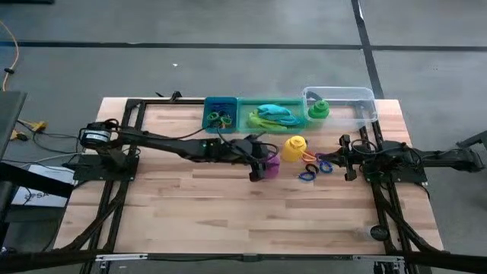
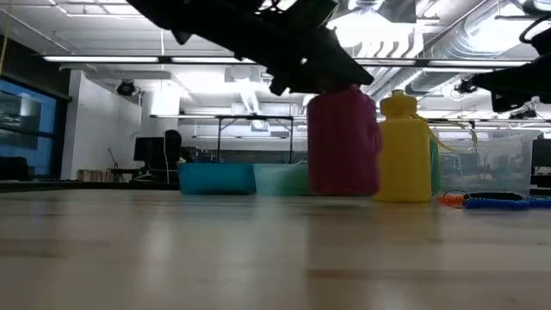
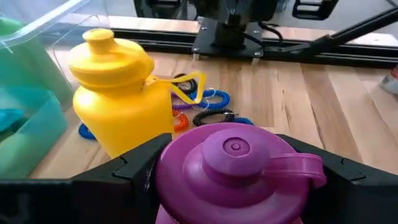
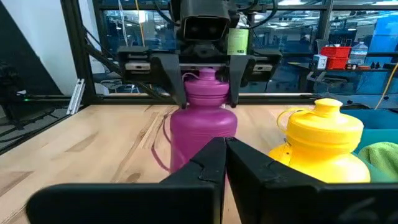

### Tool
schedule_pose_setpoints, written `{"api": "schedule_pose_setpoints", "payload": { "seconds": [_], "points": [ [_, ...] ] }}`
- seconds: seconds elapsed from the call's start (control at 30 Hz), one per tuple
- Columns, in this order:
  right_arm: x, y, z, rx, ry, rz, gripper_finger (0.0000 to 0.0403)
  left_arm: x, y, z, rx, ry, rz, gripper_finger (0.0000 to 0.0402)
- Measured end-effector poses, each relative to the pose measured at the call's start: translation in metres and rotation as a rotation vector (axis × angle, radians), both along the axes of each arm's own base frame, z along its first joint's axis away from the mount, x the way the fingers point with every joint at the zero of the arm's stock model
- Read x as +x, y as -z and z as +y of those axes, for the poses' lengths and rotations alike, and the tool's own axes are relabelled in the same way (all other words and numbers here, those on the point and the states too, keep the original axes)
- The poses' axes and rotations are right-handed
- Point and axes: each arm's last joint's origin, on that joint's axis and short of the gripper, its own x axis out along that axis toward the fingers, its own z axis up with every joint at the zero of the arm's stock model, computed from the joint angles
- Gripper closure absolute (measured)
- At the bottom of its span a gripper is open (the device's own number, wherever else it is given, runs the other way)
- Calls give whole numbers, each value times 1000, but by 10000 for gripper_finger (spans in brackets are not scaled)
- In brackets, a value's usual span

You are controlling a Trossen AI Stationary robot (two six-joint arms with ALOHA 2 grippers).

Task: Pick & Place Sports Items
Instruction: Put the violet tumbler into the transparent bin

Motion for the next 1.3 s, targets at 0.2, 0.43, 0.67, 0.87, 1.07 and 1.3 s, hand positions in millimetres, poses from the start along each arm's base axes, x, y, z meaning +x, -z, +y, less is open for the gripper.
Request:
{"api": "schedule_pose_setpoints", "payload": {
  "seconds": [0.2, 0.43, 0.67, 0.87, 1.07, 1.3],
  "points": [
    [0, 0, 0, 0, 0, 0, 403, -1, 2, 0, 2, 5, 19, 195],
    [0, 0, 0, 0, 0, 0, 403, 1, 8, 0, -2, 9, 45, 195],
    [0, 0, 0, 0, 0, 0, 403, 1, 8, 0, 2, 11, 46, 172],
    [0, 0, 0, 0, 0, 0, 403, 1, 9, -5, 11, 26, 53, 102],
    [0, 0, 0, 0, 0, 0, 402, -2, 4, -8, 52, 46, 45, 51],
    [0, 0, 0, 0, 0, 0, 402, -15, -23, -9, 31, 122, -23, 35]
  ]
}}
